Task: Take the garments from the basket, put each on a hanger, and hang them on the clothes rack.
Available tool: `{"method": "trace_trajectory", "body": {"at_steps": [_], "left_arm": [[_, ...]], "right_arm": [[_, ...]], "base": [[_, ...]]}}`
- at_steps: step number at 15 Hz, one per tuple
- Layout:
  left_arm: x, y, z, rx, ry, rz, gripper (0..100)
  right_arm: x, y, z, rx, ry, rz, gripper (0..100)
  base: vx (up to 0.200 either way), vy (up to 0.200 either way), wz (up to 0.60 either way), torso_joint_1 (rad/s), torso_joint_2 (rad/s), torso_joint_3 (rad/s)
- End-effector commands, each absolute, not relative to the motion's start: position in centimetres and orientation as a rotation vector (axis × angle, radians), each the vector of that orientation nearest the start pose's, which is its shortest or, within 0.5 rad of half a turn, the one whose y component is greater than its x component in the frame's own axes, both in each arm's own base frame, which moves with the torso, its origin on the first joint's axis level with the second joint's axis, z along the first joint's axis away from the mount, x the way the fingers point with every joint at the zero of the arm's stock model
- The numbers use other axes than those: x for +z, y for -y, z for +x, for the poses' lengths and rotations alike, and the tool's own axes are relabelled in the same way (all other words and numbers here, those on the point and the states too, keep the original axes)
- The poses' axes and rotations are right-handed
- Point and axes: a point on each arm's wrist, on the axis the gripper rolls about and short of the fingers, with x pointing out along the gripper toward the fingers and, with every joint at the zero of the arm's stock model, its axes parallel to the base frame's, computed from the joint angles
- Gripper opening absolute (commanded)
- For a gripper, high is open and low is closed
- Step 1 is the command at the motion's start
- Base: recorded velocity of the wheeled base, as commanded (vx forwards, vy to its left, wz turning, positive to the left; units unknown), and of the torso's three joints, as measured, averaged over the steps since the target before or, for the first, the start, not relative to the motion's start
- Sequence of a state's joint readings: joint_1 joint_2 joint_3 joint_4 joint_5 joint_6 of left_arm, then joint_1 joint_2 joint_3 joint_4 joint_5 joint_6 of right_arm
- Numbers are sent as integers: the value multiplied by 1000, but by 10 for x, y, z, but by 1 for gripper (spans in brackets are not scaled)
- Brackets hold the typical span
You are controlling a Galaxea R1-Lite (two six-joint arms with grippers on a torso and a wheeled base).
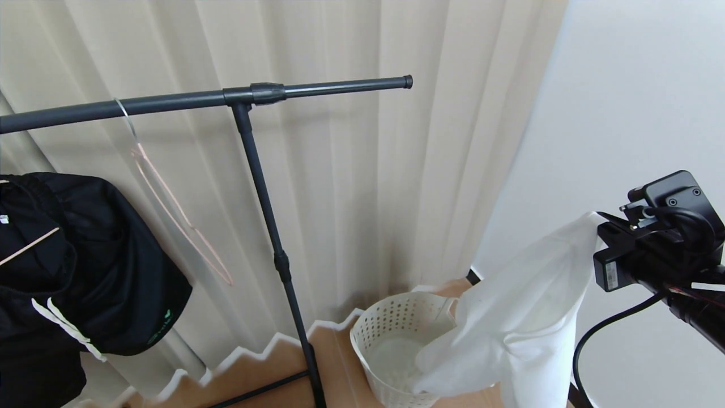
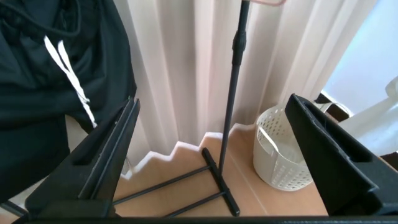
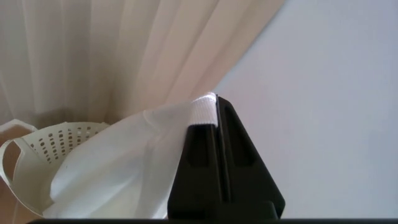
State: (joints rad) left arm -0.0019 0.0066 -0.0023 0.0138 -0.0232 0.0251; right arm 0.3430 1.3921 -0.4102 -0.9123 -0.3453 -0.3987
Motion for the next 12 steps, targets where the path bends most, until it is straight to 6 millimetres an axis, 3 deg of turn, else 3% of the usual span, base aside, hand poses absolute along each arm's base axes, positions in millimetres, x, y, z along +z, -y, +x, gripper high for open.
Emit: {"method": "trace_trajectory", "body": {"at_steps": [1,12], "left_arm": [[75,0,-22,-25,-20,26,100],[75,0,-22,-22,-20,26,100]], "right_arm": [[184,-63,198,11,-68,-423,0],[182,-62,196,13,-74,-426,0]], "base": [[0,0,0,237,-598,-359],[0,0,0,185,-438,-199]]}}
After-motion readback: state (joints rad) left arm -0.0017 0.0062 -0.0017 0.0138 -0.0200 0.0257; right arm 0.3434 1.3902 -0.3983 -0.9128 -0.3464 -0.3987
